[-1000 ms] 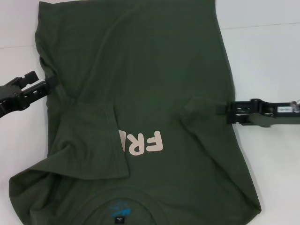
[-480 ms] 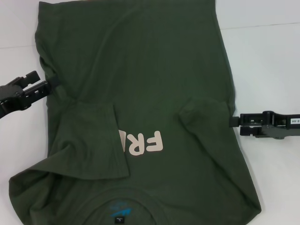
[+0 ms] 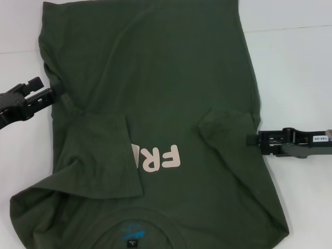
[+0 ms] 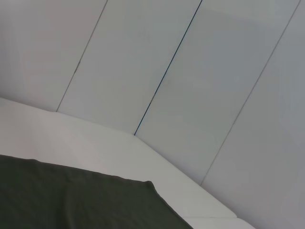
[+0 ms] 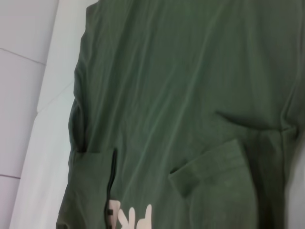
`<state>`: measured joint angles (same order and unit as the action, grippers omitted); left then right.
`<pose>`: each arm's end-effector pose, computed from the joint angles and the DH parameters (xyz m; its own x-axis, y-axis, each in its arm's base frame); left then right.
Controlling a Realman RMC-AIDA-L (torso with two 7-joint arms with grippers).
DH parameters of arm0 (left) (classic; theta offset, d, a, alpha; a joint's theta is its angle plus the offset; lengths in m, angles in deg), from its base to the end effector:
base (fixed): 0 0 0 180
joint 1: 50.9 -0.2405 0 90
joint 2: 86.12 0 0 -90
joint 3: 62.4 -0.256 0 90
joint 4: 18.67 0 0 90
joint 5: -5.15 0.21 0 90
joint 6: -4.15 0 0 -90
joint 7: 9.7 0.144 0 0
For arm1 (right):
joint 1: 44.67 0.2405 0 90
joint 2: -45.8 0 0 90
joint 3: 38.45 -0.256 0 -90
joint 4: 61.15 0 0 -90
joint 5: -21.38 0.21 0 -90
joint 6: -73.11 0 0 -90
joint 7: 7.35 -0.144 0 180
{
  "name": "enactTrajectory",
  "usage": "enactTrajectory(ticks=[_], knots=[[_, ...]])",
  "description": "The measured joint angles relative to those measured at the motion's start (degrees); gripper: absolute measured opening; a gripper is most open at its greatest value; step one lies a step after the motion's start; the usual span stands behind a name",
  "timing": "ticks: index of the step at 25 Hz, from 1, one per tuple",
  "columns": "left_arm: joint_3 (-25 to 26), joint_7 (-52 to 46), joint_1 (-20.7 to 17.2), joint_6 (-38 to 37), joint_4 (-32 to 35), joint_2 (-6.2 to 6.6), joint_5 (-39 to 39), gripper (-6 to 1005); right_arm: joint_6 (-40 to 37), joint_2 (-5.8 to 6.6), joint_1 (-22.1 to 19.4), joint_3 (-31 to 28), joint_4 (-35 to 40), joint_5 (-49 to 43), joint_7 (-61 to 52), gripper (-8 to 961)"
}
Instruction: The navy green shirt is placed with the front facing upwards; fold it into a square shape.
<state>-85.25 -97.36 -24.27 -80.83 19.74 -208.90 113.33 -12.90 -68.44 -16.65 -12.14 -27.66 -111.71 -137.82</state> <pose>-0.2906 0.3310 0.0279 0.4609 0.4055 0.7894 0.7798 -0.6096 -0.1421 0.3409 0.3078 0.0278 0.0102 -0.9137 -0.4062 -0.9906 -0.0646 0.1204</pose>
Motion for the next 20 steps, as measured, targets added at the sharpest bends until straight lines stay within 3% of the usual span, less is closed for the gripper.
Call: enactTrajectory(ticks=[20], knots=[[0.00, 0.13, 0.09, 0.00, -0.10, 0.09, 0.01, 903, -1.91, -2.91, 3.56, 3.03, -0.13, 0.21, -0.26, 758]])
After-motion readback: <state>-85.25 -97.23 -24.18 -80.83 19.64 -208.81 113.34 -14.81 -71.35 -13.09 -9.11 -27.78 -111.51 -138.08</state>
